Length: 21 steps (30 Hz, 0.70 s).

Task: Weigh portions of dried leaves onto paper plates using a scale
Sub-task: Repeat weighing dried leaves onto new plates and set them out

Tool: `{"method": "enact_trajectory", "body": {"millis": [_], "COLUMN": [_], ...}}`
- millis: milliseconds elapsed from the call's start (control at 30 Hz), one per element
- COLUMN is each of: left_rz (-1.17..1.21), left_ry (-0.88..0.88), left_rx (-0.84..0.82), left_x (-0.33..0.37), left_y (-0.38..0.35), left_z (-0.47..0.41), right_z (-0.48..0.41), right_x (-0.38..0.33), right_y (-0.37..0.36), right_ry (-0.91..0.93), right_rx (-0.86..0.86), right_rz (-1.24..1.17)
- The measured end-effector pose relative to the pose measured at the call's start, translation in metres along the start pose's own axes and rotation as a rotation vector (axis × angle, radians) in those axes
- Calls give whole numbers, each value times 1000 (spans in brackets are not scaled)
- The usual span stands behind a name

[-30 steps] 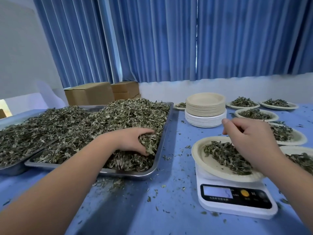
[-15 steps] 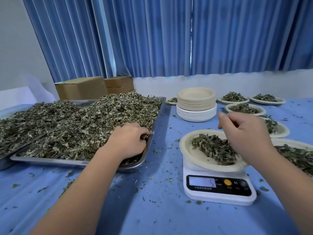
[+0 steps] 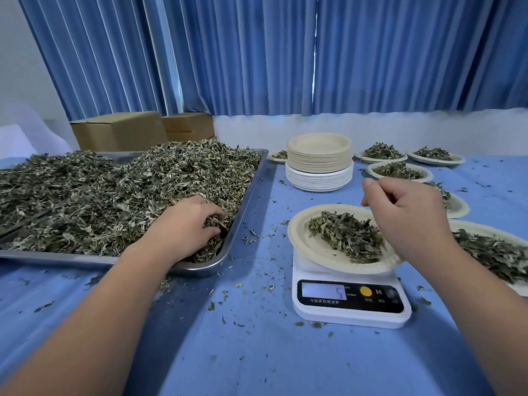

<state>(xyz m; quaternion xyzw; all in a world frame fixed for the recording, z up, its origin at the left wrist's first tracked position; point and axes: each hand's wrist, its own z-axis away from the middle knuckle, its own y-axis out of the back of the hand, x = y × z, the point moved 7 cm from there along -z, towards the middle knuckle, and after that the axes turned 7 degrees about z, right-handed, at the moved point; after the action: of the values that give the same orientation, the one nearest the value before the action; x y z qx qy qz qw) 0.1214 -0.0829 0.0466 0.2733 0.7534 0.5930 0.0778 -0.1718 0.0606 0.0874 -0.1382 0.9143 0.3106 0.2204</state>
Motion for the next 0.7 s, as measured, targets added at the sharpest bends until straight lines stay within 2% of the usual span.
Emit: {"method": "enact_trajectory", "body": {"millis": [267,500,700], "left_rz": [234,95,229], "left_ry": [-11,92,66], "left_rx": [145,208,243], "left_x": [-2,-14,-9], "left_y": [10,20,25], "left_z": [3,7,8], "right_z": [0,1,1], "right_x": [7,10,12], "right_y": [5,3,4], "right_ry": [-28,-24,-29], "right_rx": [6,-4,-7], "right_rz": [12,1,-19]}}
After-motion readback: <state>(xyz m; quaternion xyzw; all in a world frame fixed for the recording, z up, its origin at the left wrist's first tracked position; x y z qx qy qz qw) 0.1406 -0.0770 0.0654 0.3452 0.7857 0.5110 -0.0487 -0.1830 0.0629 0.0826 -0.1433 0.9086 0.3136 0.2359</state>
